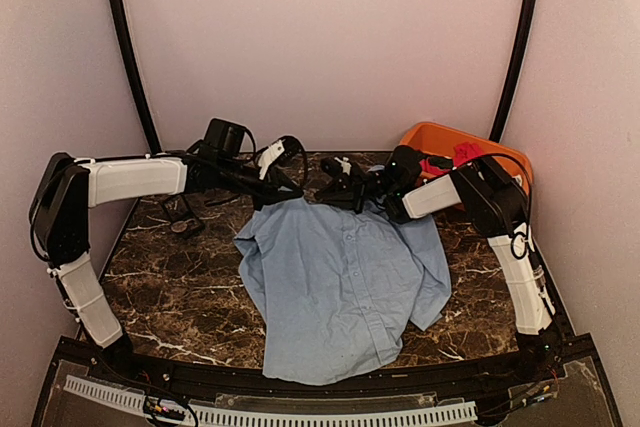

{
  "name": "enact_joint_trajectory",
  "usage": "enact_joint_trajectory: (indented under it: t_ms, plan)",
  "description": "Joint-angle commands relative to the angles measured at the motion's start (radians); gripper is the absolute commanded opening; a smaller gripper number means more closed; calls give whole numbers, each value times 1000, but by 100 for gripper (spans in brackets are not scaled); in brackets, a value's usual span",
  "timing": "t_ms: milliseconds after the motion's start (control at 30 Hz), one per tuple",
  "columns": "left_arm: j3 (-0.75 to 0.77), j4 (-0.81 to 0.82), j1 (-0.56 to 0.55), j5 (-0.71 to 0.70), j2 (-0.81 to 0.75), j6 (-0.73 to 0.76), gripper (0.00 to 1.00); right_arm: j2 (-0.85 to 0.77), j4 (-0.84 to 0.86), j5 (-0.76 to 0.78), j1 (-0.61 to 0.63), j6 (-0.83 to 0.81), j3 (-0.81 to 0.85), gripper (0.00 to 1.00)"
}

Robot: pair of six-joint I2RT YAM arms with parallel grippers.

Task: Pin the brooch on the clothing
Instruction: Cross the brooch on the flattened clothing.

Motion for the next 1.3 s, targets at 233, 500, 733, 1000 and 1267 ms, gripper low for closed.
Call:
enact_joint_trajectory:
  t_ms: [233,500,733,1000,1267]
  plan:
    - [-150,404,9,176,-115,-300,1,-182,393,118,37,-77,-96,0]
    - [-183,530,10,210,-151,-419,1,-262,393,186,73,-50,-141,0]
    - [-187,556,10,202,-174,-438,1,-300,393,190,81,-47,-202,0]
    - [-186,552,19,216,-178,-437,1,-353,393,172,69,-86,-251,0]
    - [-190,556,20,224,-182,-440,1,-334,393,154,40,-104,-250,0]
